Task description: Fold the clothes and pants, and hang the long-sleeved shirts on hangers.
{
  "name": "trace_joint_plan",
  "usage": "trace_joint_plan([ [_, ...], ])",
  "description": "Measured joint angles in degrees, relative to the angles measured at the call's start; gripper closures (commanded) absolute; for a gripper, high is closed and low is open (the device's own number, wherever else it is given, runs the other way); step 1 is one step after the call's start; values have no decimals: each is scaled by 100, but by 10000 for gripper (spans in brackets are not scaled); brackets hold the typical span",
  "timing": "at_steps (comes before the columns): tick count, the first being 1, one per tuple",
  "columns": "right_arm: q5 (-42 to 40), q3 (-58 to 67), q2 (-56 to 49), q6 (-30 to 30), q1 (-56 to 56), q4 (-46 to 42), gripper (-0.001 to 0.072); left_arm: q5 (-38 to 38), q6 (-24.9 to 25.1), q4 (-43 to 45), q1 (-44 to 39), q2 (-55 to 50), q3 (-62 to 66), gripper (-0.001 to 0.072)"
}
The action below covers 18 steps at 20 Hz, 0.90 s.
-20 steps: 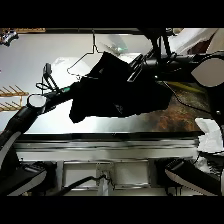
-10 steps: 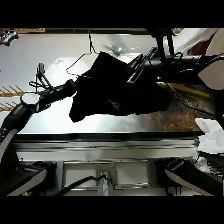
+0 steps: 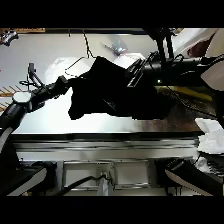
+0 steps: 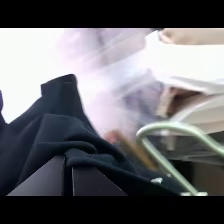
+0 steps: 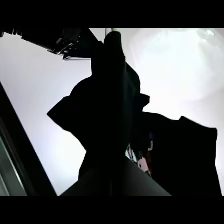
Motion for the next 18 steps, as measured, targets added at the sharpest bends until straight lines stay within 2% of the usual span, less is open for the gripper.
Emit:
trace_joint_plan([
  [1, -188, 2, -4, 4, 0, 7, 695, -94, 153, -262, 0, -2, 0, 694],
  [5, -885, 7, -37, 168, -2, 103, 696, -496, 1338, -1759, -37, -2, -4, 694],
  [10, -1097, 7, -44, 262, -2, 590, 696, -708, 2328, -3010, -11, -2, -4, 694],
  [14, -671, 7, -26, 284, -2, 896, 696, -776, 2645, -3346, 153, -2, -4, 694],
  [18, -409, 7, 63, 297, -2, 632, 696, -1034, 2747, -3464, 470, 0, -4, 694],
])
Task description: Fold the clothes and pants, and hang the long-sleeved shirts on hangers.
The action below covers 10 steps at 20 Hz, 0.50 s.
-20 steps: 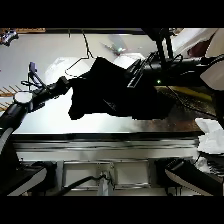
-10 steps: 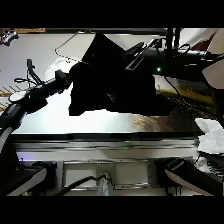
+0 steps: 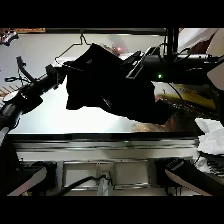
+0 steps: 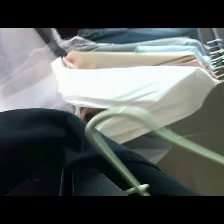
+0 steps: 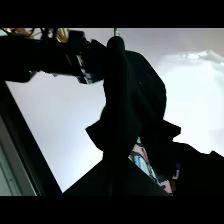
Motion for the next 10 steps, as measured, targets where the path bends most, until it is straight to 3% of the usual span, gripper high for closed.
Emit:
trace_joint_plan([
  [10, -133, 0, 87, -2, -4, -901, 696, -590, 46, 125, 361, 0, 0, 695],
])
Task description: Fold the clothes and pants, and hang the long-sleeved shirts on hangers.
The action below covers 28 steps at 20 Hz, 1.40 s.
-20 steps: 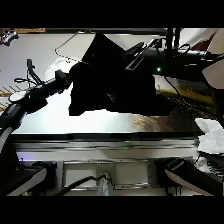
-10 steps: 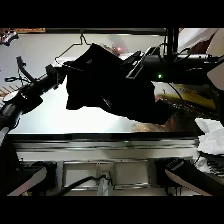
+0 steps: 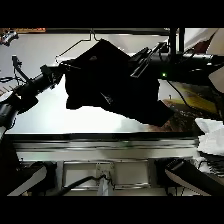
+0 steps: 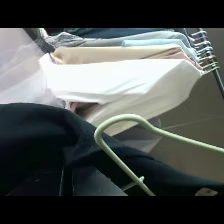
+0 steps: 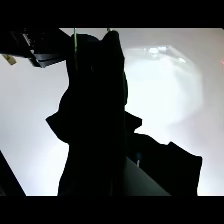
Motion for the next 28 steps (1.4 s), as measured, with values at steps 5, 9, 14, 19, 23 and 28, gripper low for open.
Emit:
trace_joint_plan([
  [5, -212, 0, 0, -4, 0, -136, 696, -90, 0, 33, 9, 0, 0, 695],
  [9, -385, 0, 0, -9, 0, -184, 696, -177, 0, 37, 9, 0, 0, 695],
  [14, -455, 0, 0, -15, 0, -385, 696, -299, -4, 39, 9, 0, 0, 695],
  [19, -470, 0, 2, -219, 0, -723, 696, -599, -442, 39, 98, 0, 0, 694],
  [23, -470, 0, 2, -833, 2, -946, 696, -802, -800, 39, 319, 0, 0, 694],
  [28, -411, 0, 98, -1967, 4, -1021, 696, -887, -938, 37, 529, -125, 4, 694],
])
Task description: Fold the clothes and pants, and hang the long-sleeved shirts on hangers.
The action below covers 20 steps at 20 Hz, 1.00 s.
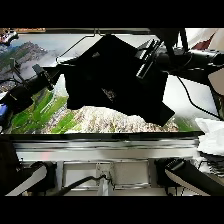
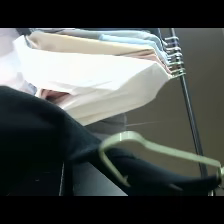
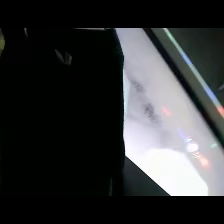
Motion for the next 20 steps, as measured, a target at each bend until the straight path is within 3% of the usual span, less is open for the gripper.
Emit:
trace_joint_plan([
  [5, 649, -4, 186, -660, -2, -286, 696, -61, 2, 7, 52, -407, 0, 695],
  [10, 1040, -13, 212, -793, -2, -673, 696, -238, 225, -39, 70, -435, 212, 695],
  [16, 1093, -15, -63, -632, -9, -990, 696, -684, 417, -507, 68, 385, 785, 694],
  [20, 601, -11, -153, -87, -11, -1113, 696, -977, 452, -66, -101, 1082, 907, 693],
])
